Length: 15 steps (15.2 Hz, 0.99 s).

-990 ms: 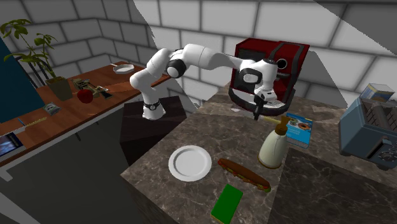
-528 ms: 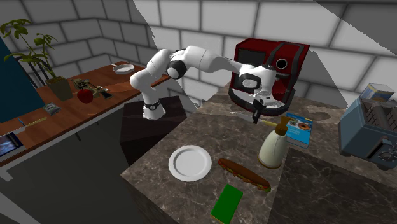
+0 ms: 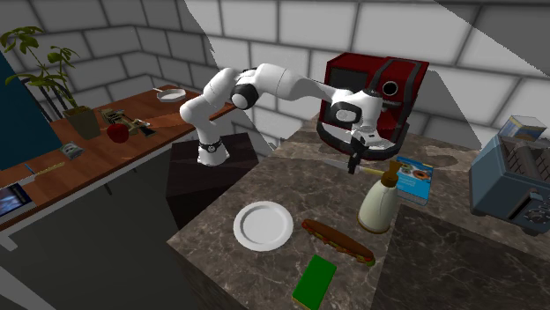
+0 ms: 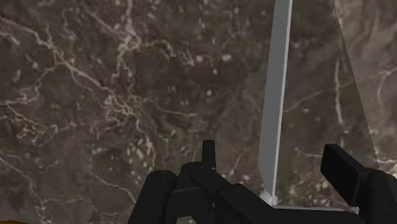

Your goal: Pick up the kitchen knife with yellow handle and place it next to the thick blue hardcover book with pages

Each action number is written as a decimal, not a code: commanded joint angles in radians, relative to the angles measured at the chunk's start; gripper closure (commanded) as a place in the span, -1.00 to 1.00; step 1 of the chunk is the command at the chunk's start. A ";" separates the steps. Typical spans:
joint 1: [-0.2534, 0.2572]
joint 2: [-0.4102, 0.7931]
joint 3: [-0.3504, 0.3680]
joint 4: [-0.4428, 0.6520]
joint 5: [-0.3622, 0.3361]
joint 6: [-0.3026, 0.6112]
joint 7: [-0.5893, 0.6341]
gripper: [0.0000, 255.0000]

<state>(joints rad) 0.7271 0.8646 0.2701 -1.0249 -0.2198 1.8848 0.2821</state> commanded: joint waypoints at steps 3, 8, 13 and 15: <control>0.000 0.000 0.000 0.000 0.000 0.000 0.000 -1.00; 0.010 -0.019 0.004 0.097 0.007 -0.113 -0.009 -1.00; 0.010 -0.019 0.004 0.097 0.007 -0.113 -0.009 -1.00; 0.010 -0.019 0.004 0.097 0.007 -0.113 -0.009 -1.00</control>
